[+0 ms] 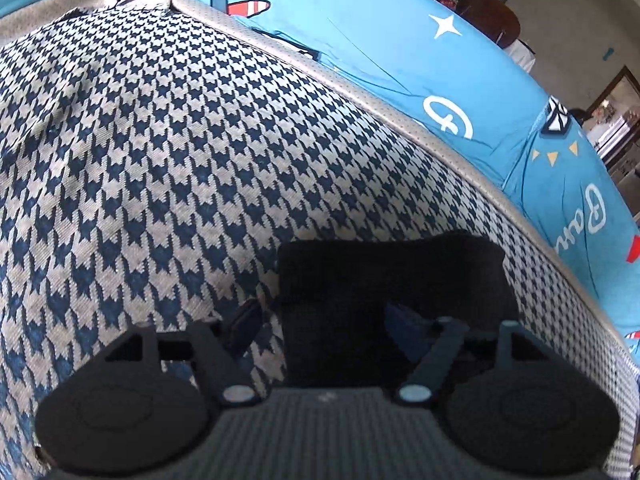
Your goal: Fold clothes
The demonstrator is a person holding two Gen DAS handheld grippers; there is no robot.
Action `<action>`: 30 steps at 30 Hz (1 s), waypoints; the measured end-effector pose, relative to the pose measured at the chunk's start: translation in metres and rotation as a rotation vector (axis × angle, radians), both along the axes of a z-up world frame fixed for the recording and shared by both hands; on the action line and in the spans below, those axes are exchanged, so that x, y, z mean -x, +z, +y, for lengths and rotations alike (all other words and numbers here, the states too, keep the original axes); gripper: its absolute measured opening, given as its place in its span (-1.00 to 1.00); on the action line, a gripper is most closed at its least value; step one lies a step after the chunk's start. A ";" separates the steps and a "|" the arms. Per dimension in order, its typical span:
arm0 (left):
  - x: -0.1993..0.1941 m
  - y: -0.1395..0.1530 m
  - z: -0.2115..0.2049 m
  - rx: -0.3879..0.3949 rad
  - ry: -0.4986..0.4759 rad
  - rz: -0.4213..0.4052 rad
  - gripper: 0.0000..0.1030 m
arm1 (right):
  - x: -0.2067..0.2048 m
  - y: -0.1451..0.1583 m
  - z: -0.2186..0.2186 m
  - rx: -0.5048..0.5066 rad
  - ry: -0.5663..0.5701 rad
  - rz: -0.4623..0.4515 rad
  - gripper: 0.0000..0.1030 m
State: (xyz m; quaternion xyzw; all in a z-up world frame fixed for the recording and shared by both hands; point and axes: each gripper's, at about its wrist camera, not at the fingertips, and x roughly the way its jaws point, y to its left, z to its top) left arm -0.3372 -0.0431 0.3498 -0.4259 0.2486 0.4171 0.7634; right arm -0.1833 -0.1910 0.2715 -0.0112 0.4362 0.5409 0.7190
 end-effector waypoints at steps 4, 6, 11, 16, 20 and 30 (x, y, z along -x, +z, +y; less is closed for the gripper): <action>-0.002 -0.003 0.002 0.003 -0.003 -0.013 0.64 | -0.003 -0.002 0.001 -0.010 -0.006 0.015 0.48; -0.008 -0.004 0.001 -0.016 -0.022 -0.003 0.78 | -0.003 -0.002 0.002 -0.014 -0.009 0.018 0.49; -0.019 -0.007 -0.002 -0.044 -0.046 0.005 0.99 | 0.000 -0.003 0.007 -0.019 -0.006 0.004 0.50; -0.021 -0.007 -0.003 -0.053 -0.078 -0.019 0.37 | 0.007 -0.004 0.013 -0.020 0.010 -0.034 0.49; -0.020 -0.004 -0.008 -0.070 -0.091 -0.024 -0.33 | 0.014 -0.005 0.018 -0.022 0.032 -0.070 0.01; -0.041 0.026 -0.041 -0.276 -0.092 0.133 -0.61 | 0.028 0.008 0.021 -0.070 0.073 -0.171 -0.36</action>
